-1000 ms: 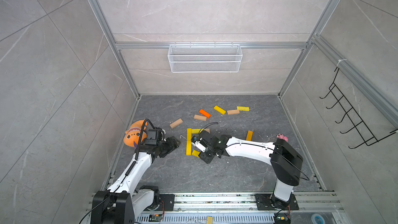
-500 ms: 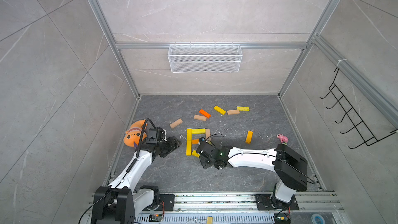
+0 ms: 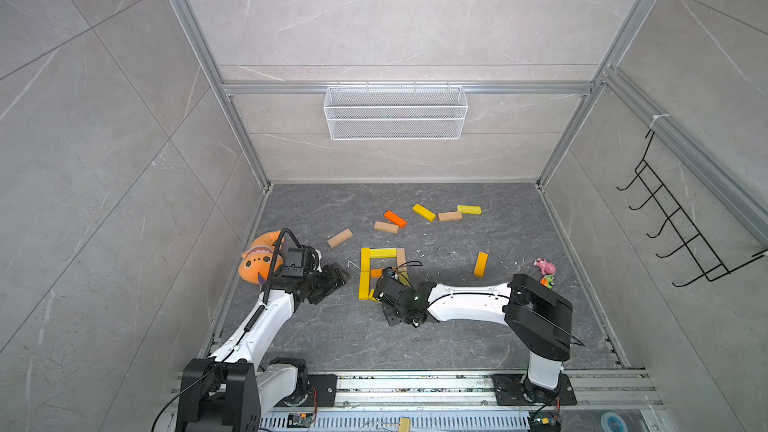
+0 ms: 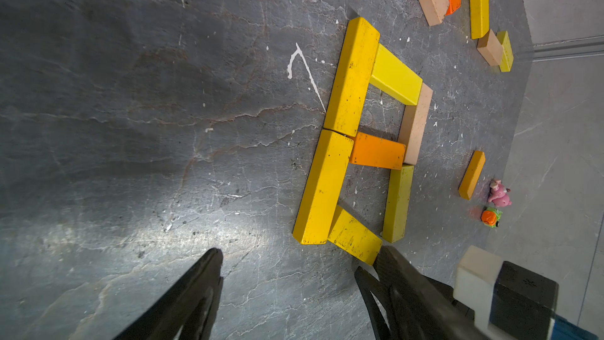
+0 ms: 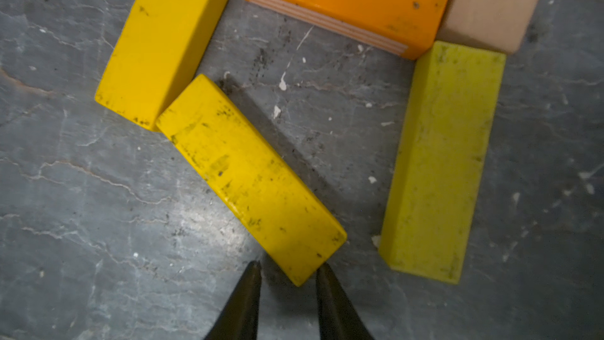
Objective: Assemble the number 8 with building blocks
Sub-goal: Assemble the building block at the center of the board.
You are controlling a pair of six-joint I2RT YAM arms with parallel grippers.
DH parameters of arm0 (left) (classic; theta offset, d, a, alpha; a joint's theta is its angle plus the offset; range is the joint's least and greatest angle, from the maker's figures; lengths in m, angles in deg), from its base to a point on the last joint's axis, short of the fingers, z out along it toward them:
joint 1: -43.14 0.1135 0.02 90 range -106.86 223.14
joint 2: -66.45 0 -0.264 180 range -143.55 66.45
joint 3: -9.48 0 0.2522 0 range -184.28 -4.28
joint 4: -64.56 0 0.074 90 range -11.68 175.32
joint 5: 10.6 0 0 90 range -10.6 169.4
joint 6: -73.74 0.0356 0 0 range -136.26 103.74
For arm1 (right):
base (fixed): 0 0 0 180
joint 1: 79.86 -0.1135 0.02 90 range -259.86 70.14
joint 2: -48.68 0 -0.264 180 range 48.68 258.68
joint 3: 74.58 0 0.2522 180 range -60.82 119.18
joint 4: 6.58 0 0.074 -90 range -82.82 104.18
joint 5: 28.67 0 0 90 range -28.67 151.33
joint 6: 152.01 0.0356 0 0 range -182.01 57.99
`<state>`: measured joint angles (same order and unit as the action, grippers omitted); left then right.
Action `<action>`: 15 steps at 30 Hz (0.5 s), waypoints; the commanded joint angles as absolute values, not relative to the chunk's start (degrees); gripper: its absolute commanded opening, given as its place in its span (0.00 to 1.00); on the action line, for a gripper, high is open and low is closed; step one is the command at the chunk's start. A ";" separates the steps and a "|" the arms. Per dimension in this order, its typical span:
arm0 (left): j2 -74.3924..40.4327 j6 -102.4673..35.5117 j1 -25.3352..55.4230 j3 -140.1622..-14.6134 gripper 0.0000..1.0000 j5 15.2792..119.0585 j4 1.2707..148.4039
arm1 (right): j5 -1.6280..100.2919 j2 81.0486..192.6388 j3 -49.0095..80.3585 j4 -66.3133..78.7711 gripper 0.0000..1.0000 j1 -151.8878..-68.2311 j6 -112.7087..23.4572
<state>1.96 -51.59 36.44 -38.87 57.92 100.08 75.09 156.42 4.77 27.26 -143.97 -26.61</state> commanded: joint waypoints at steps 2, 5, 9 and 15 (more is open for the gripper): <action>1.91 -50.10 36.86 -40.27 0.78 56.51 99.36 | 77.30 157.80 5.96 28.58 0.31 -143.58 -25.02; 0.96 -50.31 36.86 -40.03 0.78 55.47 98.52 | 77.49 157.84 5.81 28.37 0.31 -143.32 -24.80; -0.58 -51.15 36.81 -39.27 0.78 54.13 96.40 | 77.52 157.67 5.63 27.67 0.32 -142.88 -24.65; -0.94 -51.59 36.65 -39.00 0.78 53.65 95.63 | 77.15 157.93 6.32 26.99 0.32 -142.36 -25.12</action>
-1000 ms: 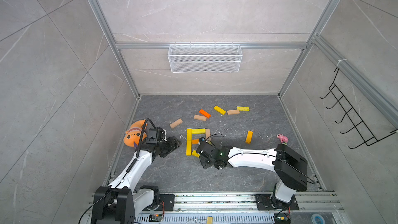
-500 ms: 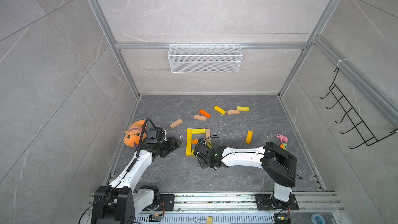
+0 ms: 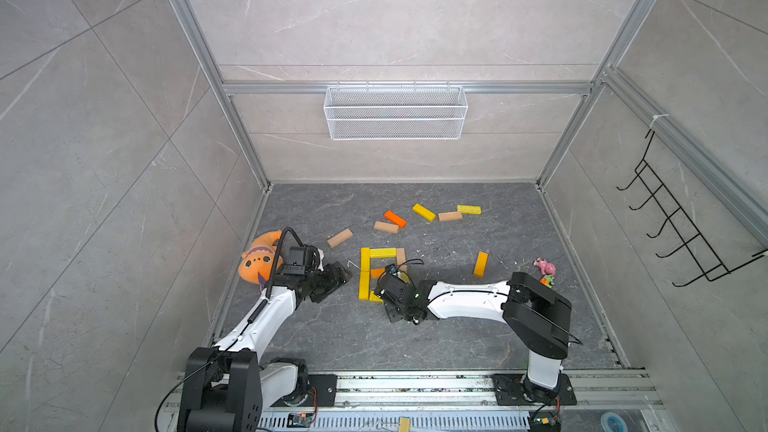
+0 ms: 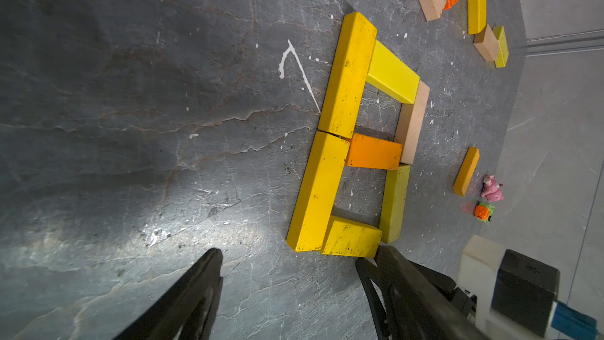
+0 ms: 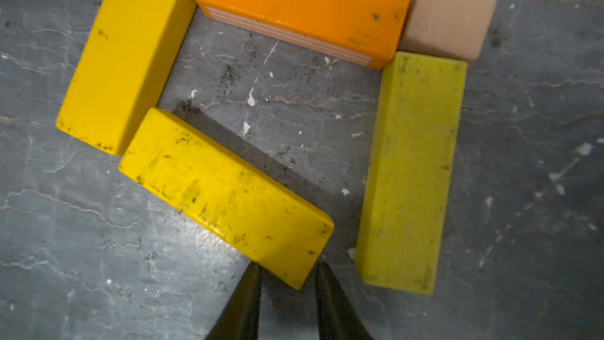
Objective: Assemble the number 8 with building blocks
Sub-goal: Assemble the building block at the center of the board.
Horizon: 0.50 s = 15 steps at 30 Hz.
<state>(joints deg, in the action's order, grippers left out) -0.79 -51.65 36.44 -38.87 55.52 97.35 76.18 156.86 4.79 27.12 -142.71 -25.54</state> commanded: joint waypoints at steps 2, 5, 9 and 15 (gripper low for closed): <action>-0.98 -51.54 36.64 -38.93 0.78 53.56 95.56 | 76.98 158.10 6.66 26.97 0.32 -142.26 -25.36; -1.16 -51.69 36.48 -38.69 0.78 53.38 95.28 | 76.82 158.20 6.97 26.97 0.34 -142.26 -25.33; -1.37 -52.07 36.31 -38.28 0.78 53.27 94.59 | 76.36 158.61 6.86 26.53 0.44 -142.26 -25.09; -1.34 -52.22 36.16 -38.12 0.78 53.34 94.38 | 76.18 159.41 7.60 26.50 0.48 -142.26 -24.53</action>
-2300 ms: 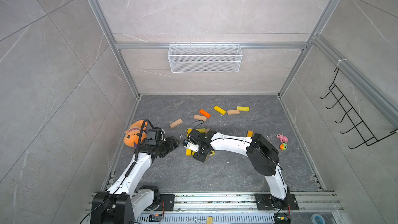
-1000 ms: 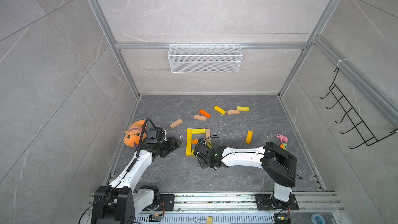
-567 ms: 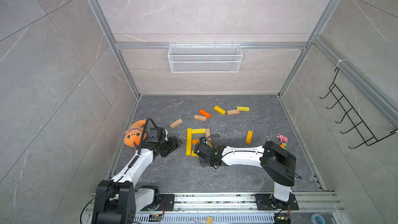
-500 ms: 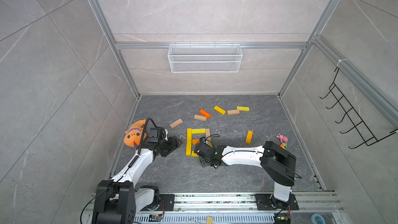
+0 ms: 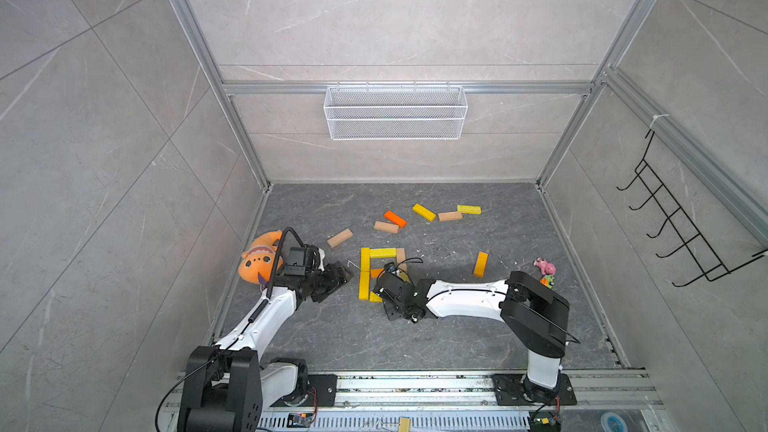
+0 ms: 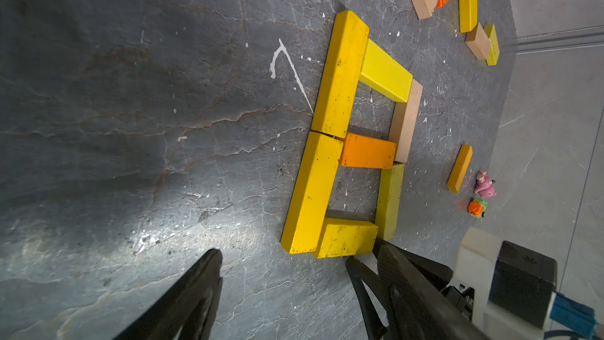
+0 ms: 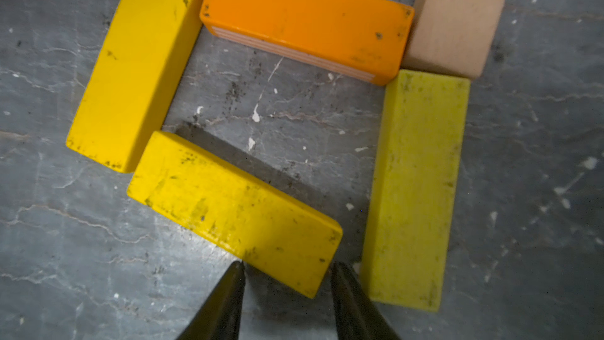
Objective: Assemble the number 8 with building blocks
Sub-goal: Assemble the building block at the center of the board.
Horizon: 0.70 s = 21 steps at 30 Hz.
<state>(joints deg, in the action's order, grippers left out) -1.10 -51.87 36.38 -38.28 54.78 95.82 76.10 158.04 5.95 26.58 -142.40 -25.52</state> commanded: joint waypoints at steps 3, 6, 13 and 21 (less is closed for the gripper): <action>-1.48 -52.21 36.11 -38.28 0.78 53.35 94.40 | 76.18 159.73 7.74 26.25 0.48 -142.26 -24.22; -1.55 -52.25 36.05 -38.31 0.78 53.29 94.25 | 76.27 160.25 8.26 26.17 0.48 -142.26 -23.83; -1.51 -52.10 36.02 -37.93 0.78 53.38 94.22 | 76.84 161.17 9.60 26.58 0.51 -142.22 -22.90; -1.63 -52.07 36.02 -38.15 0.78 53.38 94.29 | 77.15 161.36 9.77 26.78 0.51 -141.95 -22.94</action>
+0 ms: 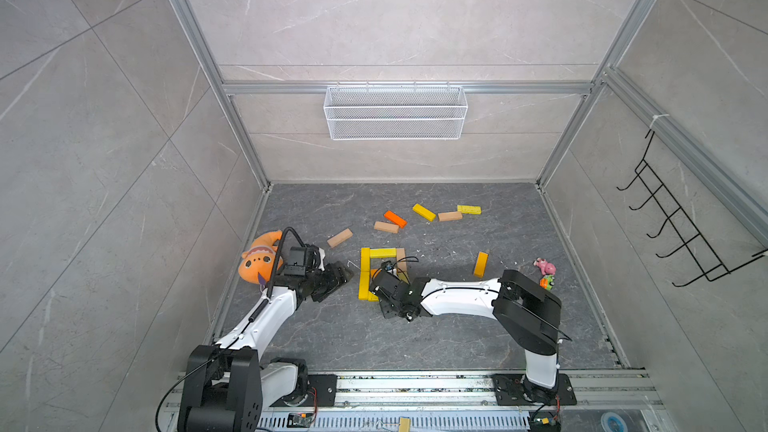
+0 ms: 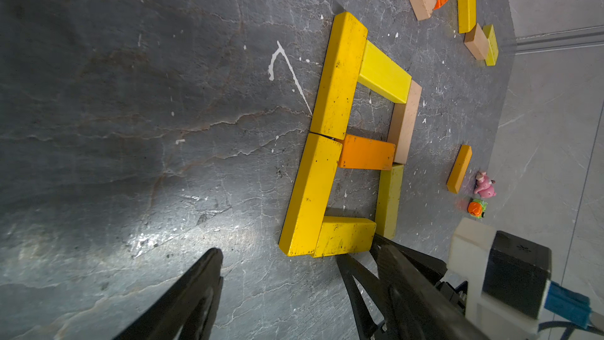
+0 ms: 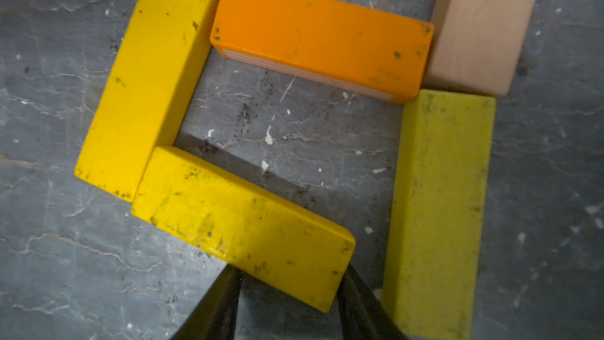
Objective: Assemble the number 8 with building blocks
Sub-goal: Assemble the building block at the center of the board.
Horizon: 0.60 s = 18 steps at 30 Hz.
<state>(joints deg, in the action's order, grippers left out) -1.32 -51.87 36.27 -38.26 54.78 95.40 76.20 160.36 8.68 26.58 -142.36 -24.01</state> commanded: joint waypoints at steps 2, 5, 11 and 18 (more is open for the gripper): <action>-1.83 -52.11 36.02 -38.27 0.78 53.37 94.23 | 77.20 161.22 9.70 26.80 0.51 -141.82 -23.00; -2.21 -52.11 35.94 -38.16 0.78 53.30 94.04 | 77.32 161.09 9.59 26.81 0.50 -141.71 -22.99; -2.48 -52.42 35.67 -37.81 0.78 53.29 93.44 | 77.02 161.22 9.89 26.57 0.48 -141.41 -23.01; -2.89 -52.57 35.32 -38.02 0.78 53.47 93.20 | 75.72 161.63 9.95 26.03 0.54 -141.42 -22.90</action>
<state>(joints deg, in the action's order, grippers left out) -2.54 -52.09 35.61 -38.11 54.78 94.55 75.99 160.66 9.12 26.32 -141.59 -23.82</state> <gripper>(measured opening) 0.779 0.540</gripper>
